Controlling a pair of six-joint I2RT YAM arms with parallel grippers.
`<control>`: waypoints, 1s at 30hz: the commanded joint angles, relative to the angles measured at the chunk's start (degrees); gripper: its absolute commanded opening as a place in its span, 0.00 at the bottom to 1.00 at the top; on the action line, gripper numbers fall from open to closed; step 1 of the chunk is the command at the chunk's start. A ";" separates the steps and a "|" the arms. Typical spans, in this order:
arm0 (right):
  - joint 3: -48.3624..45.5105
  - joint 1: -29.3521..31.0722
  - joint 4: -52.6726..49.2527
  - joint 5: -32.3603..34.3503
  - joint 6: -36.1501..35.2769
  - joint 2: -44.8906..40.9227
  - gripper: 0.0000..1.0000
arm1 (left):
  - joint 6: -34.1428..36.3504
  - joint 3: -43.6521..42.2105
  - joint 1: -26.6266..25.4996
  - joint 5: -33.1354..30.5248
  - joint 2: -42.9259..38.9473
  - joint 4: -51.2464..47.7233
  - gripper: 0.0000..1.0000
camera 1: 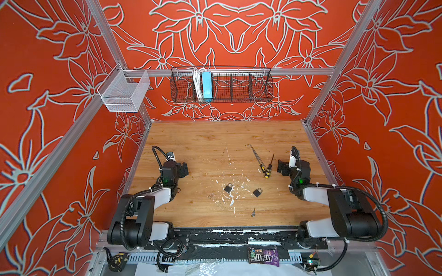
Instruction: Unlock with the key
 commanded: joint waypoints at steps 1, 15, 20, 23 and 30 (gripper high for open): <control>-0.17 0.08 0.96 -0.85 -0.95 -0.26 0.97 | -0.14 0.58 0.32 0.50 -0.64 0.69 0.97; -0.17 0.06 1.02 -0.92 -0.89 -0.35 0.98 | -0.14 0.51 0.31 0.59 -0.73 0.68 0.97; -0.26 0.04 1.05 -0.86 -0.93 -0.35 0.97 | -0.14 0.49 0.25 0.59 -0.67 0.67 0.97; -0.20 0.09 1.04 -0.91 -0.95 -0.40 0.97 | -0.12 0.50 0.30 0.59 -0.69 0.75 0.97; -0.01 0.10 -0.59 -0.45 -0.56 -2.04 0.97 | 1.74 2.69 0.24 4.46 -2.74 -4.24 0.97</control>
